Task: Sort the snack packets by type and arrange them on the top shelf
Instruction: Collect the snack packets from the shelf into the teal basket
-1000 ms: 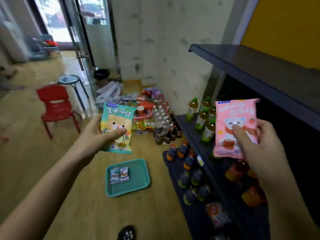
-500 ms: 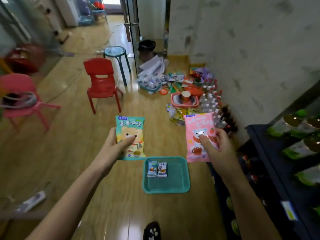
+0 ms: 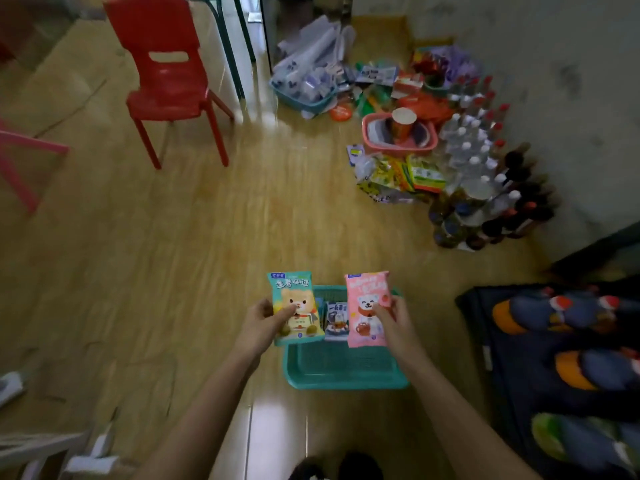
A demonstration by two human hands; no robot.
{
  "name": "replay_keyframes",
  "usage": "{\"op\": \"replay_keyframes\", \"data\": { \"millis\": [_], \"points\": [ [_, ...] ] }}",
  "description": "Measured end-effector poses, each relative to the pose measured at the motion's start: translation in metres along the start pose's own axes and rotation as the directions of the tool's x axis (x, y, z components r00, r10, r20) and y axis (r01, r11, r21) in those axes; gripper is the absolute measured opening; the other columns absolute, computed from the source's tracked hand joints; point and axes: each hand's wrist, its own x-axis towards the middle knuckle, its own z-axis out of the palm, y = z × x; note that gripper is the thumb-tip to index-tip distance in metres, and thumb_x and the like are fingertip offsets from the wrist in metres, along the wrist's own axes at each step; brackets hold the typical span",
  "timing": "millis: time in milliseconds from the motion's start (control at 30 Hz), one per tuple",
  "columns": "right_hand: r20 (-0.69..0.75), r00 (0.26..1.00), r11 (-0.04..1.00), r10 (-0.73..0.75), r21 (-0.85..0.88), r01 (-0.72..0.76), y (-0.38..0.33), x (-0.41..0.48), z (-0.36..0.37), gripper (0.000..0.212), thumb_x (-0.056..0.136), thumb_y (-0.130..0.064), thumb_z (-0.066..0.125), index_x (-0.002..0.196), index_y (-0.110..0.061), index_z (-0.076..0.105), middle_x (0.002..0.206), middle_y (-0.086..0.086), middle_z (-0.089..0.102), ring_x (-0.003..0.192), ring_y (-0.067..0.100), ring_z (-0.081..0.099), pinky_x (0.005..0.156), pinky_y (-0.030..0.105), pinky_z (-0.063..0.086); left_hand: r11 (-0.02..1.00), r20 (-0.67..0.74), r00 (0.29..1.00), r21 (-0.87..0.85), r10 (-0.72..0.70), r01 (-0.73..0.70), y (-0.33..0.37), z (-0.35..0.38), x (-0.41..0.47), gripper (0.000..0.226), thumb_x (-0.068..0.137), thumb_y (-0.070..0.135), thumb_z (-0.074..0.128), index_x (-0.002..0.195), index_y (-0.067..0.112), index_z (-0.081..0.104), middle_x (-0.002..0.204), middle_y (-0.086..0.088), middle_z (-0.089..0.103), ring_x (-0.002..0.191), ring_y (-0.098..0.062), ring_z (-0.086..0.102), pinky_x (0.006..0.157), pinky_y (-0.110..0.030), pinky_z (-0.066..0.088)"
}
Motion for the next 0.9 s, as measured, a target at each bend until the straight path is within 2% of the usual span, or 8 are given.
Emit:
{"op": "replay_keyframes", "data": {
  "millis": [100, 200, 300, 400, 567, 700, 800, 900],
  "points": [
    [0.01, 0.999, 0.999, 0.031, -0.021, -0.031, 0.082, 0.076, 0.017, 0.011, 0.098, -0.02, 0.042, 0.108, -0.015, 0.044, 0.105, 0.008, 0.063, 0.093, 0.03, 0.066, 0.084, 0.049, 0.054, 0.999, -0.025, 0.999, 0.047, -0.025, 0.026, -0.08, 0.014, 0.087, 0.022, 0.084, 0.013, 0.066, 0.097, -0.003, 0.06, 0.089, -0.014, 0.07, 0.059, -0.011, 0.068, 0.05, -0.018, 0.053],
    [0.039, 0.999, 0.995, 0.039, -0.09, -0.035, 0.156, 0.149, 0.031, 0.012, 0.099, -0.024, 0.039, 0.107, -0.017, 0.043, 0.109, 0.012, 0.061, 0.1, 0.035, 0.063, 0.089, 0.054, 0.051, 0.996, -0.048, 0.999, 0.084, -0.024, 0.028, -0.15, 0.027, 0.167, 0.022, 0.083, 0.015, 0.068, 0.097, -0.002, 0.06, 0.093, -0.017, 0.069, 0.066, -0.019, 0.065, 0.049, -0.019, 0.052],
    [0.066, 0.996, 0.988, 0.062, -0.146, -0.052, 0.212, 0.211, 0.045, 0.02, 0.097, -0.022, 0.043, 0.113, -0.009, 0.043, 0.116, 0.016, 0.059, 0.106, 0.035, 0.059, 0.093, 0.051, 0.047, 0.991, -0.052, 0.998, 0.129, -0.018, 0.025, -0.203, 0.037, 0.233, 0.013, 0.084, 0.015, 0.067, 0.088, 0.005, 0.058, 0.086, -0.011, 0.067, 0.06, -0.014, 0.062, 0.045, -0.018, 0.048],
    [0.088, 0.994, 0.985, 0.068, -0.162, -0.053, 0.255, 0.256, 0.057, 0.018, 0.095, -0.018, 0.048, 0.11, -0.011, 0.044, 0.118, 0.016, 0.058, 0.105, 0.033, 0.06, 0.095, 0.053, 0.046, 0.986, -0.045, 0.999, 0.169, 0.017, -0.01, -0.24, 0.046, 0.282, 0.01, 0.084, 0.013, 0.067, 0.081, 0.007, 0.059, 0.075, -0.005, 0.063, 0.049, -0.006, 0.058, 0.044, -0.016, 0.046],
    [0.075, 0.997, 0.977, 0.023, -0.211, -0.007, 0.285, 0.289, 0.072, 0.016, 0.093, -0.02, 0.052, 0.106, -0.016, 0.044, 0.108, 0.008, 0.059, 0.104, 0.029, 0.059, 0.094, 0.049, 0.047, 0.977, -0.057, 0.997, 0.213, 0.043, -0.03, -0.272, 0.054, 0.324, 0.011, 0.083, 0.014, 0.068, 0.079, 0.01, 0.058, 0.082, -0.01, 0.066, 0.066, -0.02, 0.061, 0.062, -0.029, 0.053],
    [0.035, 0.999, 0.974, 0.035, -0.224, -0.027, 0.289, 0.292, 0.076, 0.024, 0.092, -0.018, 0.054, 0.115, -0.013, 0.049, 0.113, 0.007, 0.06, 0.101, 0.025, 0.059, 0.093, 0.047, 0.049, 0.953, -0.073, 0.997, 0.303, 0.017, 0.006, -0.283, 0.055, 0.332, 0.023, 0.082, 0.02, 0.07, 0.094, 0.003, 0.06, 0.093, -0.016, 0.069, 0.082, -0.03, 0.068, 0.078, -0.043, 0.057],
    [-0.045, 0.999, 0.956, -0.009, -0.294, -0.005, 0.29, 0.293, 0.077, 0.031, 0.089, -0.019, 0.059, 0.117, -0.009, 0.052, 0.103, 0.001, 0.057, 0.092, 0.019, 0.057, 0.084, 0.038, 0.051, 0.854, -0.109, 0.99, 0.52, 0.093, -0.023, -0.283, 0.056, 0.332, 0.03, 0.082, 0.029, 0.069, 0.097, 0.005, 0.058, 0.093, -0.009, 0.067, 0.086, -0.027, 0.066, 0.077, -0.041, 0.055],
    [-0.12, 0.99, 0.928, -0.068, -0.372, 0.019, 0.294, 0.295, 0.078, 0.023, 0.086, -0.021, 0.063, 0.104, -0.01, 0.053, 0.101, 0.002, 0.056, 0.085, 0.016, 0.055, 0.07, 0.028, 0.048, 0.682, -0.094, 0.977, 0.729, 0.191, -0.063, -0.282, 0.059, 0.329, 0.033, 0.084, 0.035, 0.065, 0.095, 0.006, 0.056, 0.092, -0.009, 0.064, 0.085, -0.025, 0.062, 0.067, -0.033, 0.048]
  ]
}}
